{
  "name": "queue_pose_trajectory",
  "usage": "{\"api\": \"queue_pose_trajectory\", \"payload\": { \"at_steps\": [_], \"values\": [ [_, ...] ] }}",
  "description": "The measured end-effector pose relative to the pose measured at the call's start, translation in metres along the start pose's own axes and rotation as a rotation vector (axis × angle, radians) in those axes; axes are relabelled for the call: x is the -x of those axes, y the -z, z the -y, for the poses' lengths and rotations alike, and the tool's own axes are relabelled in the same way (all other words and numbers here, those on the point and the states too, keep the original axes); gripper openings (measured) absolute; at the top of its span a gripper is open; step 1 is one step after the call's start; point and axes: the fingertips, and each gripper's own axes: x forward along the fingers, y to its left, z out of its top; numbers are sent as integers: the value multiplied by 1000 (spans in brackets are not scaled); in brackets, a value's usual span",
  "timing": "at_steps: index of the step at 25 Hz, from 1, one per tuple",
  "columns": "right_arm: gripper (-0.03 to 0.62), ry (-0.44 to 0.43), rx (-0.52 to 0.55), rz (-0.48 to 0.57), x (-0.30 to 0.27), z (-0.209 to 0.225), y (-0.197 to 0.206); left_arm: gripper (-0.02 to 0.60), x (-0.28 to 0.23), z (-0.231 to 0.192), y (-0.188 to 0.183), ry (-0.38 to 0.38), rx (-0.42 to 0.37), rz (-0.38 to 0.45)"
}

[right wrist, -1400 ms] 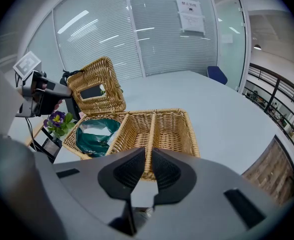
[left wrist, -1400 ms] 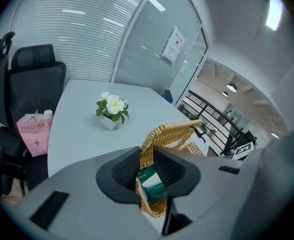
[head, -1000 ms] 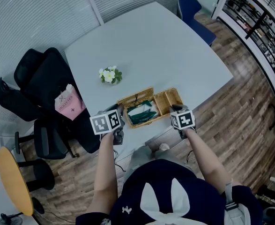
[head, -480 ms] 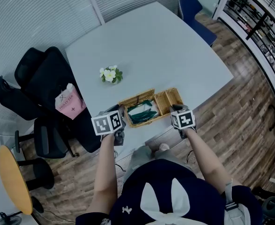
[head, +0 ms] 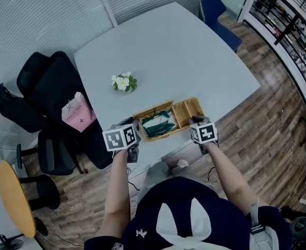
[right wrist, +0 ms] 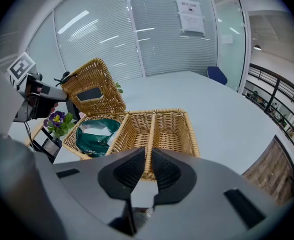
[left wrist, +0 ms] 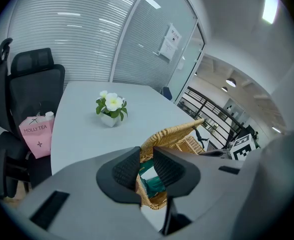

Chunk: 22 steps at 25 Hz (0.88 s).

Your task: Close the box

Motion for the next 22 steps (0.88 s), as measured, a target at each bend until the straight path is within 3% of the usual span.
{"api": "queue_pose_trajectory", "payload": {
  "at_steps": [22],
  "values": [
    [51,-7,0,4,0,0,0,91,3,5,10,5,-21,-15]
  ]
}}
